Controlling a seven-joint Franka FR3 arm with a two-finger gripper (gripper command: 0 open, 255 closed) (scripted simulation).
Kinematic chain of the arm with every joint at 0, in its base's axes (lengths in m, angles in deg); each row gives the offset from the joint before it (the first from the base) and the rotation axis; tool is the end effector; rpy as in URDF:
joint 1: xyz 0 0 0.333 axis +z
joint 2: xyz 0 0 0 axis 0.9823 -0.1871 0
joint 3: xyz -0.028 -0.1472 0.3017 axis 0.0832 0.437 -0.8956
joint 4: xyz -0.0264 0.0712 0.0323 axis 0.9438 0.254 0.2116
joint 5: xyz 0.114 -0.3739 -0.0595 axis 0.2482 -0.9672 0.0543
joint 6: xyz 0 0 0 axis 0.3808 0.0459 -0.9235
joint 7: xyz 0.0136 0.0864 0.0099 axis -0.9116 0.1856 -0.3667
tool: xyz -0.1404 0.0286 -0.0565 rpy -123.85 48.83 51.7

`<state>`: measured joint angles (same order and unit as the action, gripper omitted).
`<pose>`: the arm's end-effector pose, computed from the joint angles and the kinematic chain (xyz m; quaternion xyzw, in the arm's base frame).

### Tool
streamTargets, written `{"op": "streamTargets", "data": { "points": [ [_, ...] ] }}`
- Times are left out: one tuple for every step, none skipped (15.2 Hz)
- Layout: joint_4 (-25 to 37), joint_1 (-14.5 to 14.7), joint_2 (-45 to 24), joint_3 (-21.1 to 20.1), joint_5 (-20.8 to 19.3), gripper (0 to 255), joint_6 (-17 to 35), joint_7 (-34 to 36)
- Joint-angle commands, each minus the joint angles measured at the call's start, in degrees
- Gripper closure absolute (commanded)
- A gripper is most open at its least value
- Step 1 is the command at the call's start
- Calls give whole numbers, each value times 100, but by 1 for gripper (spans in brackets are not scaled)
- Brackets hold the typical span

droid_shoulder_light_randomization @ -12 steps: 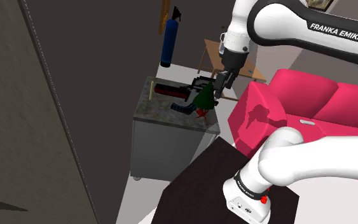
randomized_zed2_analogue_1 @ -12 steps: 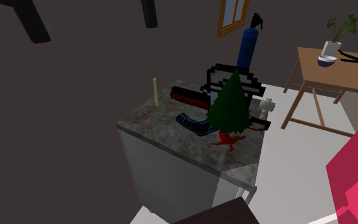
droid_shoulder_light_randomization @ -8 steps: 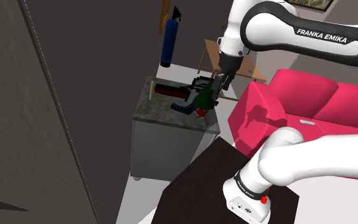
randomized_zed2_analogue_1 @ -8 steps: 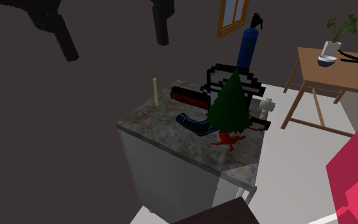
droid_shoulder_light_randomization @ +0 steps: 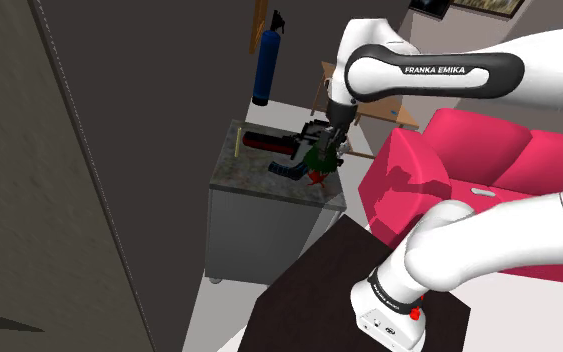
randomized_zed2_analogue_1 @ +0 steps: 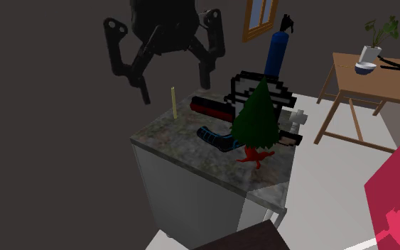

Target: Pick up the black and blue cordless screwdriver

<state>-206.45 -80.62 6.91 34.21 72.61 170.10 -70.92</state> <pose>0.3470 -0.0603 0.4441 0.9972 0.0526 -0.0450 0.0266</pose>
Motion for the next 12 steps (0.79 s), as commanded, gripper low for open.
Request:
{"op": "streamTargets", "data": {
  "points": [
    [3, -49, -381, 178, -72, 0, 418, -202],
    [16, -63, -569, 250, -90, 0, 605, -287],
    [38, -74, -763, 322, -102, 0, 790, -372],
    [69, -84, -963, 391, -107, 0, 971, -460],
    [108, -92, -1169, 460, -105, 0, 1149, -550],
    [156, -99, -1379, 526, -96, 0, 1322, -642],
    [213, -104, -1594, 591, -80, 0, 1491, -737],
    [278, -109, -1813, 652, -54, 0, 1655, -836],
    [351, -113, -2036, 711, -19, 0, 1813, -938],
    [433, -118, -2262, 765, 25, 0, 1965, -1044],
    [522, -123, -2490, 816, 78, 0, 2110, -1154],
    [620, -129, -2721, 862, 141, 0, 2248, -1268]
  ]
}}
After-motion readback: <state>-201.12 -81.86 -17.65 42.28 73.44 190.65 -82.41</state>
